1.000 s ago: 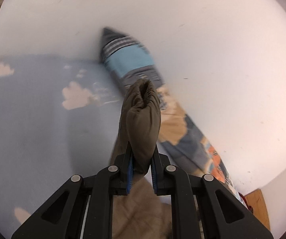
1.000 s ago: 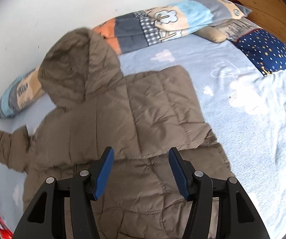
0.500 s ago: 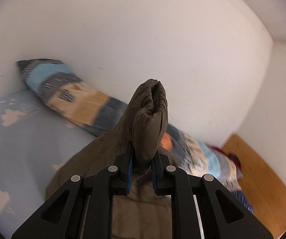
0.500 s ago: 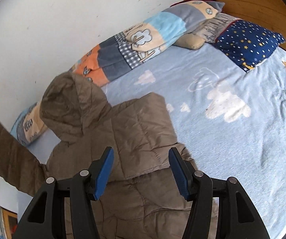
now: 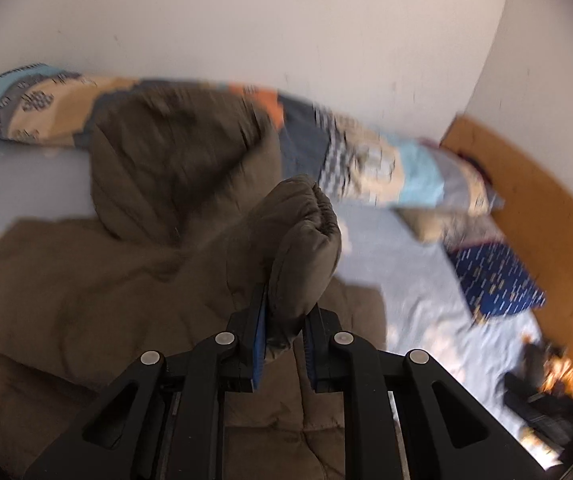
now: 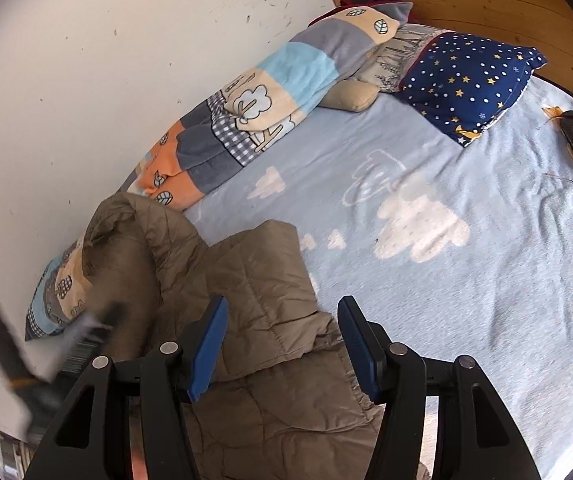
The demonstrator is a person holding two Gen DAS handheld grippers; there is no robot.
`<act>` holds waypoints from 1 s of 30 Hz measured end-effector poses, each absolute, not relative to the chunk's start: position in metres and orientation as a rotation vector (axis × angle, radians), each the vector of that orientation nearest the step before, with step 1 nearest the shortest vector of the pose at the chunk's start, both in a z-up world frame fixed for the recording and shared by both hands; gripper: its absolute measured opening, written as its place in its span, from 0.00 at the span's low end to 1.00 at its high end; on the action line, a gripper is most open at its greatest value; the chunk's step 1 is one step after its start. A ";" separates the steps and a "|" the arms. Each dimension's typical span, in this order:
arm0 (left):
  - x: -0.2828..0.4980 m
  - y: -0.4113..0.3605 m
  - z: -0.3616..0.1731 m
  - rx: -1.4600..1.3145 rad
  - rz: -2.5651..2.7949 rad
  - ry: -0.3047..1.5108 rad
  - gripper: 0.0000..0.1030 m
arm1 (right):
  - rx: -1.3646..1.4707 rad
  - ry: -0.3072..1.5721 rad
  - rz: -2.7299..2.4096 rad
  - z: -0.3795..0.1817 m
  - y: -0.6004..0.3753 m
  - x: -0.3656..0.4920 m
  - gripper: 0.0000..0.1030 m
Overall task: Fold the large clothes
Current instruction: 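Lift the sleeve with the left tool and carry it across the jacket body, then open the left tool to lay the sleeve over the jacket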
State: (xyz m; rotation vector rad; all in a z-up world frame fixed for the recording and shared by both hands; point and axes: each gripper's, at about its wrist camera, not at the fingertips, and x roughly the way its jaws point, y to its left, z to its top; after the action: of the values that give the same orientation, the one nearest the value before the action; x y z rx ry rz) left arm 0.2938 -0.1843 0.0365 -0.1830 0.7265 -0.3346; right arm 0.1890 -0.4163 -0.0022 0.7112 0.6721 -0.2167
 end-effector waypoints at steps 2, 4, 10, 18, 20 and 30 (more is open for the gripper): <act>0.297 -0.196 0.009 -0.161 -0.333 0.778 0.15 | 0.714 0.670 -0.216 -0.001 -0.419 0.188 0.60; 0.298 -0.200 -0.012 -0.139 -0.327 0.820 0.15 | 0.718 0.673 -0.209 0.000 -0.420 0.188 0.59; 0.301 -0.200 -0.055 -0.086 -0.371 0.941 0.32 | 0.723 0.685 -0.194 -0.002 -0.419 0.192 0.59; 0.274 -0.152 0.007 -0.097 -0.482 0.804 0.66 | 0.702 0.696 -0.174 -0.005 -0.406 0.201 0.58; 0.278 -0.123 0.017 -0.097 -0.427 0.772 0.68 | 0.685 0.707 -0.159 -0.007 -0.399 0.206 0.52; 0.341 0.060 -0.059 -0.299 0.042 1.036 0.70 | 0.609 0.760 -0.134 -0.014 -0.371 0.219 0.51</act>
State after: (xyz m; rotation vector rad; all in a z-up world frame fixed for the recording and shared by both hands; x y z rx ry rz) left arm 0.3411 0.0604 -0.0595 -0.2988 1.0361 0.0424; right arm 0.2189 -0.3710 -0.0141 0.6091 0.7600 -0.1337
